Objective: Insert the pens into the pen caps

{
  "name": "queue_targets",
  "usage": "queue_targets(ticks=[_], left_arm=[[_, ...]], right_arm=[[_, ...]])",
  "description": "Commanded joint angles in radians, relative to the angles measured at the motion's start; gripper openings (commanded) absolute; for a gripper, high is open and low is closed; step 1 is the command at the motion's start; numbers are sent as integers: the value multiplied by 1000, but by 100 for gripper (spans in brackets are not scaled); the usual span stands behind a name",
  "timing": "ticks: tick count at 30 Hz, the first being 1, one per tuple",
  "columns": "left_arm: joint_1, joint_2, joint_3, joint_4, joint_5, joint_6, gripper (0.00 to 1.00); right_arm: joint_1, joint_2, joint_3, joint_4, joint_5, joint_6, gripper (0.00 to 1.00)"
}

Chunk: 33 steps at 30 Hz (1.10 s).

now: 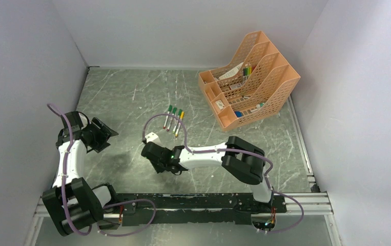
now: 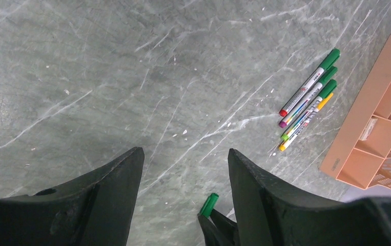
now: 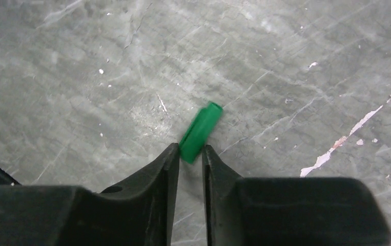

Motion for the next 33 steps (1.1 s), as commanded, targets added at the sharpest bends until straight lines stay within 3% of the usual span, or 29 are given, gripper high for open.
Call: queue_targets(ticks=[1,6,13,21,27,33], left_arm=[[10,-23,-7,-1,27,13,71],[9,-32,-6,-2,34,21,71],[-17,-77,-9,53,92,28,67],[-260,-39,61,69,-30,-37,66],[-461,37,105,79,-122,-60,68],[-572,100,134,81,-171,-46,68]], right_arm=[[2,26,45,-64,83,6,16],[-29,-51,-3,-59,120,13,3],[-231,-305,-165,-21,121,-6,0],[-547,-427,-139,-57,80,-108,0],[-663,-395,-61,-99,98,-163,0],[-747,-401,-114,-87,101,-158,0]])
